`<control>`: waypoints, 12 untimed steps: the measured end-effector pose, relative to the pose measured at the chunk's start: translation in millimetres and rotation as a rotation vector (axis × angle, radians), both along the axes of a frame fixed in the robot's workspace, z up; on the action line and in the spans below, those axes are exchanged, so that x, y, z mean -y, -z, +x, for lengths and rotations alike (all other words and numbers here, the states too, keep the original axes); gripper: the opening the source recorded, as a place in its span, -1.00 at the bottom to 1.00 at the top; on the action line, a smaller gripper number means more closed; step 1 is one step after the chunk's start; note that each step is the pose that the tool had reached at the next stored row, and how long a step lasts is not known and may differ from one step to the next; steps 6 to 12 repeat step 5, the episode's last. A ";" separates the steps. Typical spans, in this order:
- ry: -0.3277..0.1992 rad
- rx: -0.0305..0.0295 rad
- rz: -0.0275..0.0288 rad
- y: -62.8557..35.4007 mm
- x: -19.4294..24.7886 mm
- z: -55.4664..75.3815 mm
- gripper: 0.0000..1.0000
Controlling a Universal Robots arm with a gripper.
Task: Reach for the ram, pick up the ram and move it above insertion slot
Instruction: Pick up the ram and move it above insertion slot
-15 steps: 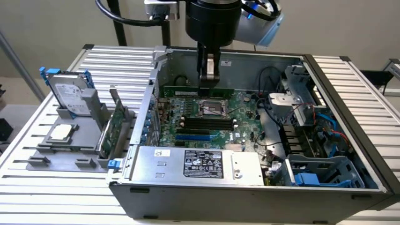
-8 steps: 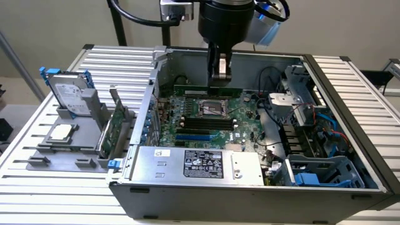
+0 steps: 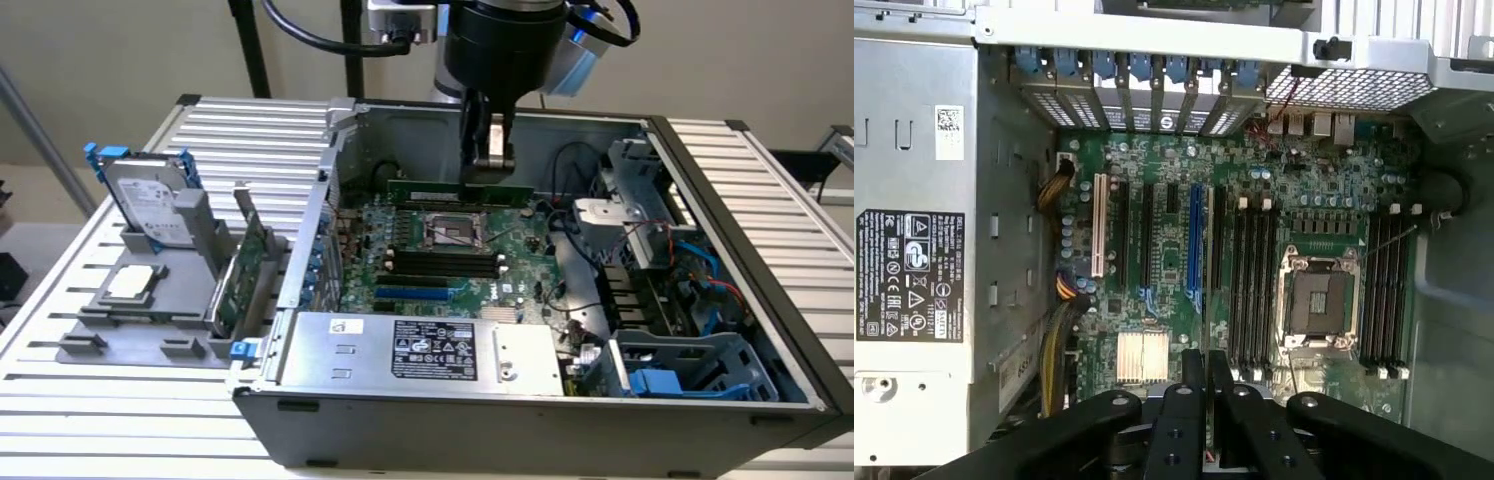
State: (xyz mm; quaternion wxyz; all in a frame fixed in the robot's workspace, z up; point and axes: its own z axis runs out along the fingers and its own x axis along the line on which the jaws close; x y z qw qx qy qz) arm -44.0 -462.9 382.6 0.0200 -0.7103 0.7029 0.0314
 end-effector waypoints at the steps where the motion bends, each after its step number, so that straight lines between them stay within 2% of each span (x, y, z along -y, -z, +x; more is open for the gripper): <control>1: 0.000 0.0000 0.0000 0.0 0.0 0.0 -0.73; 12: 0.000 0.0000 0.0000 0.0 0.0 0.0 -0.73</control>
